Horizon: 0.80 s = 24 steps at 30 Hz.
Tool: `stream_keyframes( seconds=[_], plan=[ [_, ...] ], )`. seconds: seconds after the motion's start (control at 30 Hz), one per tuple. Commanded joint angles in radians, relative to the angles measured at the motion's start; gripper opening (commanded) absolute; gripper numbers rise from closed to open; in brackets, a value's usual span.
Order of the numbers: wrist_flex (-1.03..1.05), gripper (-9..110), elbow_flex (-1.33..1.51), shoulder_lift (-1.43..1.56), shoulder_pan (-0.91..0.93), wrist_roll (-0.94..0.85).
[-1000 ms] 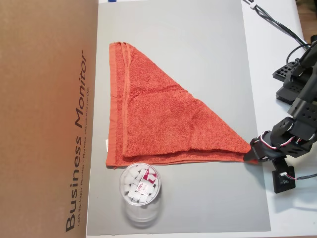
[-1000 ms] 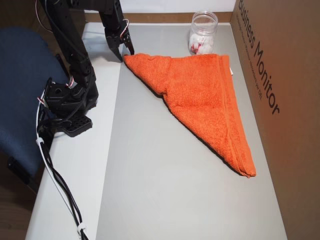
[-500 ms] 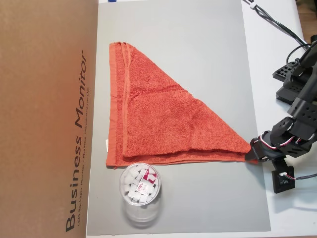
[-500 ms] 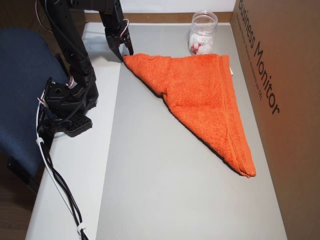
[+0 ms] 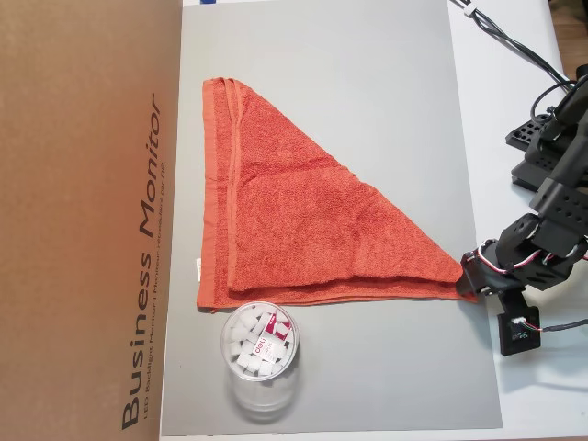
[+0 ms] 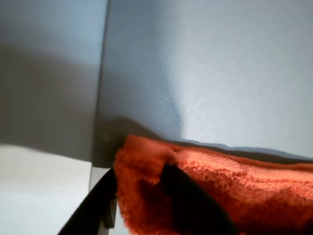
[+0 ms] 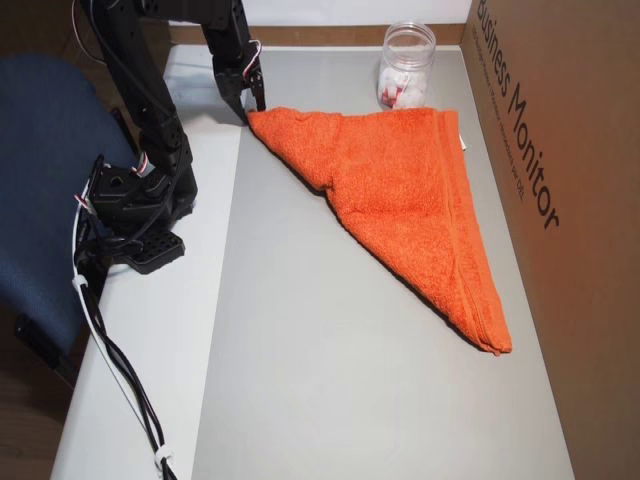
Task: Fold the blanket.
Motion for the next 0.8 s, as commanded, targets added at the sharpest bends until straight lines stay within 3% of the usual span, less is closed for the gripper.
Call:
stream_keyframes(
  seconds=[0.0,0.77],
  plan=[
    [-0.009,3,-0.057,0.018,0.018,0.005],
    [-0.009,0,-0.087,0.118,0.141,0.006]
  ],
)
